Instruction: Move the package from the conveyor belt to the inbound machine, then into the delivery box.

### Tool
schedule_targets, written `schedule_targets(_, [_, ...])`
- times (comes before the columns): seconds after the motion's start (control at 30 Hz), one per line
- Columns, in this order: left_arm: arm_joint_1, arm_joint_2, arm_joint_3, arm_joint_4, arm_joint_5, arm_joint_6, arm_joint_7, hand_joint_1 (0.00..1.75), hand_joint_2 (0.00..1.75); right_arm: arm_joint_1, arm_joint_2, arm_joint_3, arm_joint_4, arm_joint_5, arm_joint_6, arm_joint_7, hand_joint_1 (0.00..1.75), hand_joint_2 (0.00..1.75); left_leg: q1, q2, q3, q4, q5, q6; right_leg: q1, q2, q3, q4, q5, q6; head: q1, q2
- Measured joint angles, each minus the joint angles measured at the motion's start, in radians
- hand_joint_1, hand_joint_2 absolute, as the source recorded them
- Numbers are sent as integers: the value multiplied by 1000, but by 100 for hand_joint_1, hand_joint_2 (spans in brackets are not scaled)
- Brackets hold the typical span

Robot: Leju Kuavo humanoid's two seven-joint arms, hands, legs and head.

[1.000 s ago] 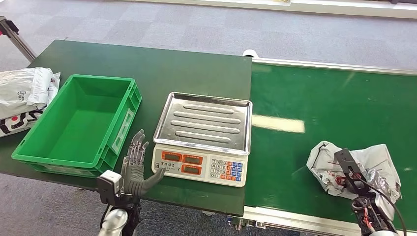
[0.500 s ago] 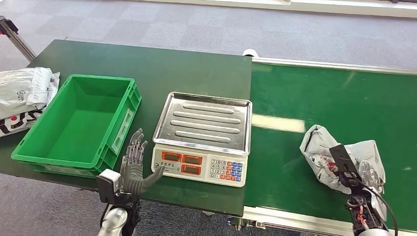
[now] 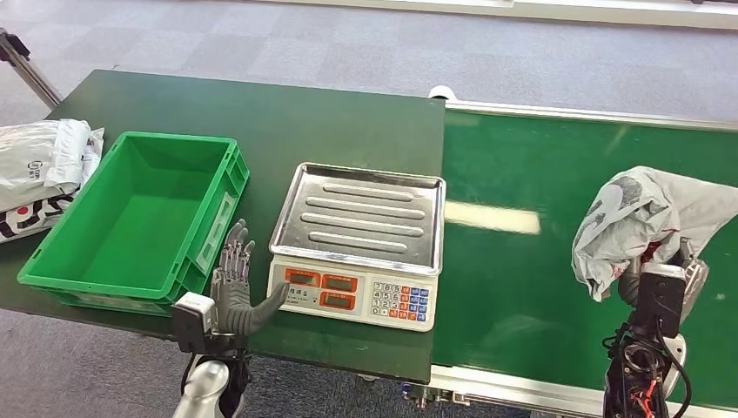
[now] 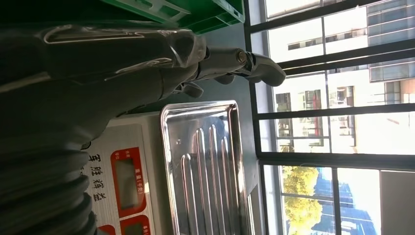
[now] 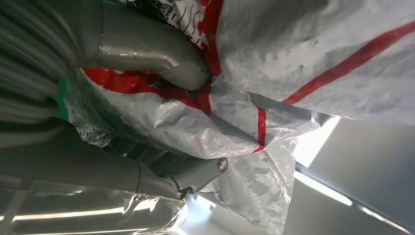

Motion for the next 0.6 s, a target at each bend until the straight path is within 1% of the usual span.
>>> schedule_targets(0.07, [-11, 0, -8, 0, 6, 5, 0, 0, 175, 22, 12, 69, -89, 20, -72, 0, 175, 175, 0, 1, 0, 0, 0, 0, 0, 1, 0, 0, 0, 0, 0, 0])
schedule_targets(0.13, [-22, 0, -14, 1, 11, 10, 0, 0, 175, 24, 25, 141, -142, 62, -124, -1, 175, 175, 0, 2, 1, 0, 0, 0, 0, 2, 0, 0, 0, 0, 0, 0])
schedule_targets(0.2, [-31, 0, -19, 1, 14, 18, 0, 0, 175, 9, 42, 208, -160, 136, -155, 3, 175, 175, 0, 2, 2, 0, 0, 0, 0, 2, 1, 0, 0, 0, 0, 0])
schedule_targets(0.27, [-37, 0, -26, 3, 15, 23, 0, 0, 175, -29, 64, 273, -143, 250, -183, 22, 175, 175, 0, 2, 2, 0, 1, 0, 0, 2, 1, 0, 1, -1, 0, 0])
schedule_targets(0.33, [-45, 1, -37, 6, 16, 23, 0, 0, 175, -84, 93, 340, -96, 366, -210, 57, 175, 175, 0, 4, 3, 0, 1, 0, 1, 3, 1, 1, 1, -1, 0, 0])
schedule_targets(0.43, [-56, 2, -51, 10, 22, 23, 0, 0, 175, -168, 138, 431, 12, 487, -227, 110, 175, 175, 0, 3, 3, 0, 1, 0, 1, 3, 1, 1, 1, -1, 0, 0])
schedule_targets(0.53, [-67, 6, -61, 15, 29, 22, 0, 0, 175, -245, 174, 505, 141, 567, -210, 164, 175, 175, 0, 2, 2, 0, 1, 0, 1, 3, 1, 1, 1, -1, 0, 0])
schedule_targets(0.6, [-75, 9, -65, 19, 35, 20, 0, 0, 175, -295, 196, 551, 237, 626, -183, 229, 175, 175, 0, 2, 2, 0, 1, 0, 1, 3, 1, 1, 1, -1, 0, 0])
